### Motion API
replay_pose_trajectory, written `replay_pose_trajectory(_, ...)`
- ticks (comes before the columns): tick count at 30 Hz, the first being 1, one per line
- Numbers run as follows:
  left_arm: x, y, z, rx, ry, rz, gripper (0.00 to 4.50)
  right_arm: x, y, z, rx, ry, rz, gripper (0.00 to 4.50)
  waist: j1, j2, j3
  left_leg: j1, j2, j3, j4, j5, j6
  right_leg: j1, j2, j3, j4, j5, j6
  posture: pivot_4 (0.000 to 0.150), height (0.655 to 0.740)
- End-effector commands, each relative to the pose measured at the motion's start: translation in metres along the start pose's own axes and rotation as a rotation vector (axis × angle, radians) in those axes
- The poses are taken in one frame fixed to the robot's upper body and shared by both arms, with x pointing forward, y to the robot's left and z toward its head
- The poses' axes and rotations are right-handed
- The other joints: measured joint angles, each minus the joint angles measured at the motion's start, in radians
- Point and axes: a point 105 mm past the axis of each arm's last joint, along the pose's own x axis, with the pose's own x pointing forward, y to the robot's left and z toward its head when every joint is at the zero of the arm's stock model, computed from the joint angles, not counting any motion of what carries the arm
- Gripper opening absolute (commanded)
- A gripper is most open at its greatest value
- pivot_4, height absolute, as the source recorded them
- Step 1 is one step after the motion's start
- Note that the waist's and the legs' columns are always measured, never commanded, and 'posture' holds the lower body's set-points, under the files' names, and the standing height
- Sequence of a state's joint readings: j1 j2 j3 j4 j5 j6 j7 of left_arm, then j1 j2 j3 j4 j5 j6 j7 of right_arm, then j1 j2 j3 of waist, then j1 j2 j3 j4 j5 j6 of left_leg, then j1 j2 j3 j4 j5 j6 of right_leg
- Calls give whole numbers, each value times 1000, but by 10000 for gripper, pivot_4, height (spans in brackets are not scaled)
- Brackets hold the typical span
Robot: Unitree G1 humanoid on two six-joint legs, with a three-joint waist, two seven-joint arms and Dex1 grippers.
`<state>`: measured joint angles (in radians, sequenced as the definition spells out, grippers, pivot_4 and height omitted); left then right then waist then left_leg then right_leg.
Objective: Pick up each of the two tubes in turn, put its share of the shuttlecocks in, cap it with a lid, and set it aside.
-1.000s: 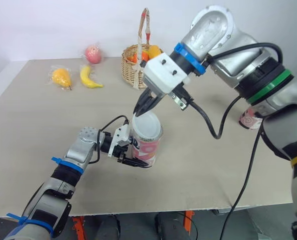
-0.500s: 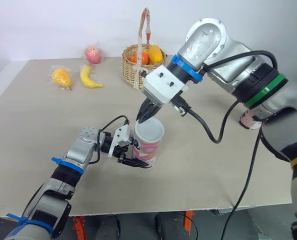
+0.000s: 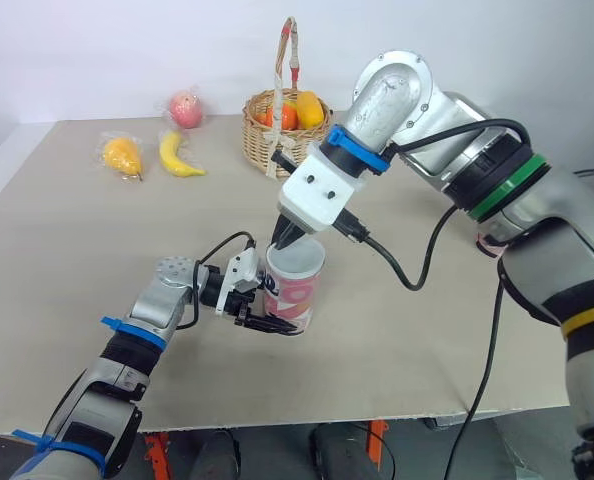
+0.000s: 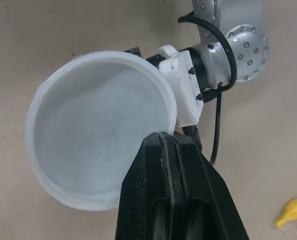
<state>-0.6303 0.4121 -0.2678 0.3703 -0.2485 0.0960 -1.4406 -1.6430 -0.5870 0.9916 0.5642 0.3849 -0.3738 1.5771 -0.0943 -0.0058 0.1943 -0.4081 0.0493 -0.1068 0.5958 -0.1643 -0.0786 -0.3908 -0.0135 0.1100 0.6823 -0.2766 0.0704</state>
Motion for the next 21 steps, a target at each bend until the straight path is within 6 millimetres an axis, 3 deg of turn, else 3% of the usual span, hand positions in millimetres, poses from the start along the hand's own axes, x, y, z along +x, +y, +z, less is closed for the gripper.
replay_pose_trajectory(1, -4, -6, -26, -88, 79, 6, 30670, -12, -4, 2, 1, -1, -22, 270, -1, 0, 0, 0, 0, 0, 0, 0, 0, 0, 0, 0, 0, 0, 0, 1500, 7400)
replay_pose_trajectory(7, -5, -6, -25, -87, 81, 4, 30670, -15, -4, 7, 2, -26, -41, 270, -1, 0, 0, 0, 0, 0, -1, 0, 0, 0, 0, 0, 0, -1, -1, 1500, 7400)
replay_pose_trajectory(15, -5, -5, -25, -87, 81, 1, 30670, -2, 14, 4, 13, -20, 27, 270, 1, 0, 0, -1, 0, 0, -1, 0, 0, 0, 0, 0, 0, -1, 0, 1500, 7400)
replay_pose_trajectory(21, -4, -7, -26, -90, 81, -2, 30670, -8, 10, -2, -34, 53, -1, 270, 1, 0, 0, -1, 0, 0, -1, 0, 0, 0, 0, 0, 0, -2, 0, 1500, 7400)
